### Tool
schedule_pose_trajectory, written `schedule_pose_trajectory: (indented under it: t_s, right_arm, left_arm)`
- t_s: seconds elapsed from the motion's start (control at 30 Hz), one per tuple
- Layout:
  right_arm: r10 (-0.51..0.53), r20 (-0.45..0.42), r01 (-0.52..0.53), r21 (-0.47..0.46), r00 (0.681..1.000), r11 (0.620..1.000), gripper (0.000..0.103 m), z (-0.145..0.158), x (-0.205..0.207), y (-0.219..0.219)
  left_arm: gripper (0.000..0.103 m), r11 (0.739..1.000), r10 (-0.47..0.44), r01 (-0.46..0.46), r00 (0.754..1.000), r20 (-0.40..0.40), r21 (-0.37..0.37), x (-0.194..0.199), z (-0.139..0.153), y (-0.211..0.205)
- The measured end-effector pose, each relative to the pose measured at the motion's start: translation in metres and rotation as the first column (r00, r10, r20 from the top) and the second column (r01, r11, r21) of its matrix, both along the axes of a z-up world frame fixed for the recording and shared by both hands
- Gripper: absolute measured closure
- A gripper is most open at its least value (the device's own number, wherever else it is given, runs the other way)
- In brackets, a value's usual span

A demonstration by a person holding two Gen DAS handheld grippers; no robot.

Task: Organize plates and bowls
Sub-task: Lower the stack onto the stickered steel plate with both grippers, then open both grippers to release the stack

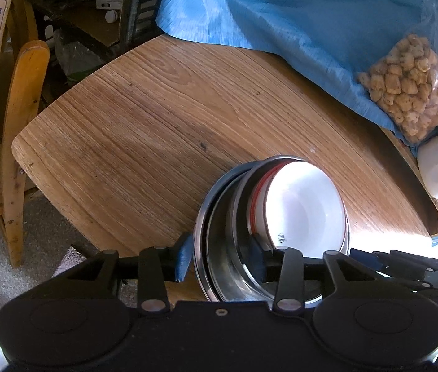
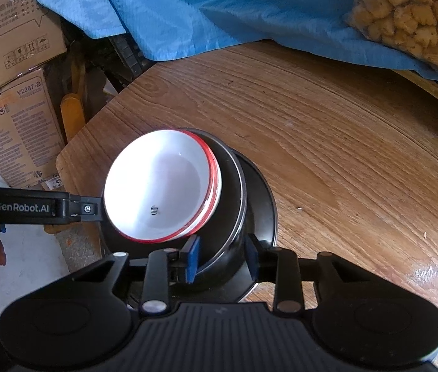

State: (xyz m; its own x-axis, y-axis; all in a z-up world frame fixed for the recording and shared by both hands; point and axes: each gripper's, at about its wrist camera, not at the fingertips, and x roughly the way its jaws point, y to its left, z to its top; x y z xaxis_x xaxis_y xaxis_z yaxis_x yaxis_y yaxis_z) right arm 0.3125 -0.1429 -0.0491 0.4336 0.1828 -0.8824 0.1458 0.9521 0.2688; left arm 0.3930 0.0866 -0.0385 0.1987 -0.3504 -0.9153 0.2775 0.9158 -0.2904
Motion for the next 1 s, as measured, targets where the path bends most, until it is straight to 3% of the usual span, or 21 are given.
schedule_pose_trajectory:
  t_s: [0.4, 0.6, 0.67, 0.8, 1.0]
  right_arm:
    - [-0.055, 0.024, 0.055, 0.011, 0.998, 0.998, 0.063, 0.005, -0.007, -0.009]
    - [-0.063, 0.034, 0.063, 0.002, 0.997, 0.998, 0.063, 0.007, -0.007, -0.008]
    - [-0.073, 0.041, 0.073, -0.002, 0.996, 0.997, 0.056, 0.008, -0.008, -0.01]
    - [-0.097, 0.051, 0.097, 0.002, 0.994, 0.995, 0.053, 0.01, -0.012, -0.015]
    - [-0.116, 0.06, 0.116, -0.001, 0.991, 0.993, 0.045, 0.011, -0.015, -0.017]
  left_arm:
    - [0.032, 0.997, 0.019, -0.023, 0.999, 0.049, 0.078, 0.001, 0.004, 0.002]
    - [0.024, 0.994, 0.021, -0.031, 0.995, 0.094, 0.107, 0.0, 0.008, 0.001]
    - [0.02, 0.992, 0.021, -0.034, 0.993, 0.112, 0.119, 0.0, 0.01, 0.0]
    - [0.012, 0.989, 0.031, -0.05, 0.99, 0.135, 0.139, 0.001, 0.012, -0.001]
    - [0.007, 0.987, 0.046, -0.068, 0.988, 0.149, 0.147, 0.003, 0.014, 0.001]
